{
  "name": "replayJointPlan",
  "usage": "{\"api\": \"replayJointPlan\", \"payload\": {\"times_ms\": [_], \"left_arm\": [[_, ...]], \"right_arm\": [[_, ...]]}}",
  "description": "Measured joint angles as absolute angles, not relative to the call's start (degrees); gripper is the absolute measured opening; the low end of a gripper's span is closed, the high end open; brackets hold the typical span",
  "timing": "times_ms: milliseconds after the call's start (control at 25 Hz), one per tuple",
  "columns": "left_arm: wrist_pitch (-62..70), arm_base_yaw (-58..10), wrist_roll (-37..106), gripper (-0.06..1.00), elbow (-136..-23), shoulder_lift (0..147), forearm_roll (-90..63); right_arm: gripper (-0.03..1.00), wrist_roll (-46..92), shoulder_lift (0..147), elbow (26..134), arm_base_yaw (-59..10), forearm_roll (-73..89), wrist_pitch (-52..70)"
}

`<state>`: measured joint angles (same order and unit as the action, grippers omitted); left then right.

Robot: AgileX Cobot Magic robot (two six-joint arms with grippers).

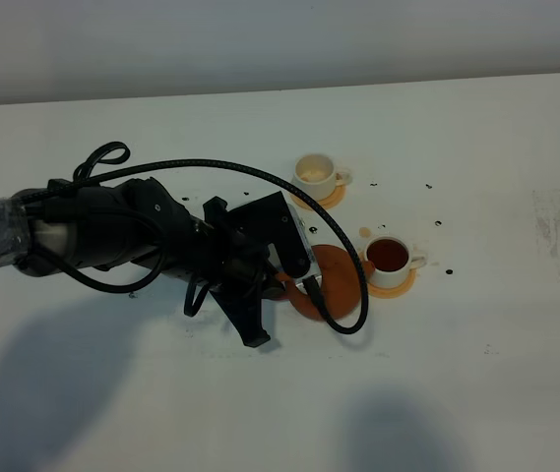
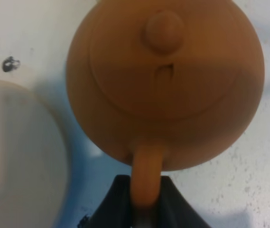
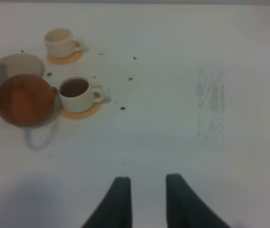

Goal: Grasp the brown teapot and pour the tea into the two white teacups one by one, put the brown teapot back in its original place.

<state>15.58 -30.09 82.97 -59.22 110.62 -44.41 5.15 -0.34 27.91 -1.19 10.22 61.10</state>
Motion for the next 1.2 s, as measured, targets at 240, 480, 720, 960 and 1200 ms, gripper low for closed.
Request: {"api": "replayJointPlan", "payload": {"times_ms": [240, 480, 720, 960, 1200], "left_arm": [[15.58, -30.09, 82.97, 0.11, -59.22, 110.73, -44.64], [15.82, -30.09, 82.97, 0.11, -59.4, 110.03, -44.64], [15.81, -30.09, 82.97, 0.11, -59.47, 107.64, -44.64], [15.7, -30.09, 82.97, 0.11, -59.52, 105.5, -44.64], [15.28, -29.39, 82.97, 0.11, -60.62, 104.8, -44.59]], "right_arm": [[0.2, 5.15, -0.34, 27.91, -1.19, 10.22, 61.1], [0.2, 5.15, -0.34, 27.91, -1.19, 10.22, 61.1], [0.2, 5.15, -0.34, 27.91, -1.19, 10.22, 61.1], [0.2, 5.15, -0.34, 27.91, -1.19, 10.22, 61.1], [0.2, 5.15, -0.34, 27.91, -1.19, 10.22, 61.1]]}}
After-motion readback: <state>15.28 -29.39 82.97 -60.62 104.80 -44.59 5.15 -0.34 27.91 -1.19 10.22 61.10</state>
